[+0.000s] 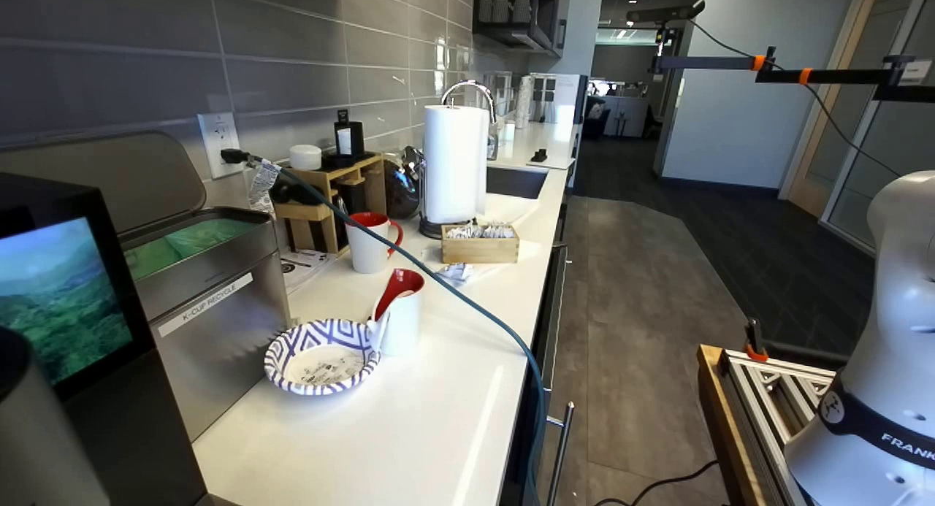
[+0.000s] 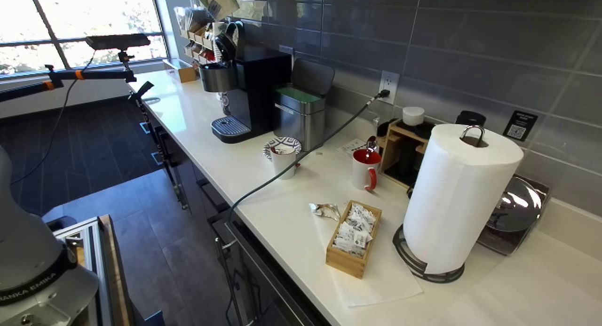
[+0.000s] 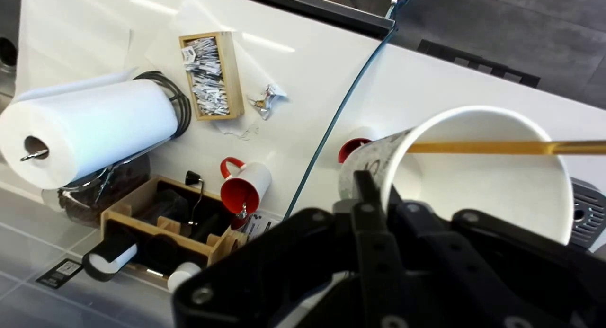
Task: Pick up the cup from the top cabinet and put it on the kitchen unit base top
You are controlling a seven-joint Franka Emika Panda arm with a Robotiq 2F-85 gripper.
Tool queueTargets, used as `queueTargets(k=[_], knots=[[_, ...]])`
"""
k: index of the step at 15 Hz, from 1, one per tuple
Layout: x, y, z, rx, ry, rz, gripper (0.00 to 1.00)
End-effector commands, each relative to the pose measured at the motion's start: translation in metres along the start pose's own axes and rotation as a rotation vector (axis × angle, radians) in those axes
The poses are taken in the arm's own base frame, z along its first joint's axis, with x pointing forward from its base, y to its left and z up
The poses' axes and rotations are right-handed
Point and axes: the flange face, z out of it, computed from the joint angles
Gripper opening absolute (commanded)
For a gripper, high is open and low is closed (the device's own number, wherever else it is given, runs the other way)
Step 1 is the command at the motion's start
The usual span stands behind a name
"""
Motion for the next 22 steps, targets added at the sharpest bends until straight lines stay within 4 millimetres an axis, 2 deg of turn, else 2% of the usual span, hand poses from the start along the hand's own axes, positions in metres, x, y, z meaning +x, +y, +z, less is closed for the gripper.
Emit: queueTargets(k=[1, 5, 8, 11, 14, 19, 21, 22], knots=[[-0.002, -0.003, 0.003, 0.008, -0.006, 0.002, 0.03], [-0.006, -0.005, 0.005, 0.015, -0.012, 0.002, 0.01], [-0.004, -0.011, 0.041, 0.05, -0.074, 0.009, 0.01], [-0.012, -0.019, 0.092, 0.128, -0.156, 0.023, 0.01], [-0.021, -0.029, 0.132, 0.257, -0.189, 0.014, 0.01], [-0.043, -0.045, 0.183, 0.387, -0.124, 0.031, 0.01], [-0.055, -0.055, 0.205, 0.288, -0.141, 0.028, 0.01], [-0.031, -0.042, 0.188, 0.335, -0.162, 0.022, 0.03]])
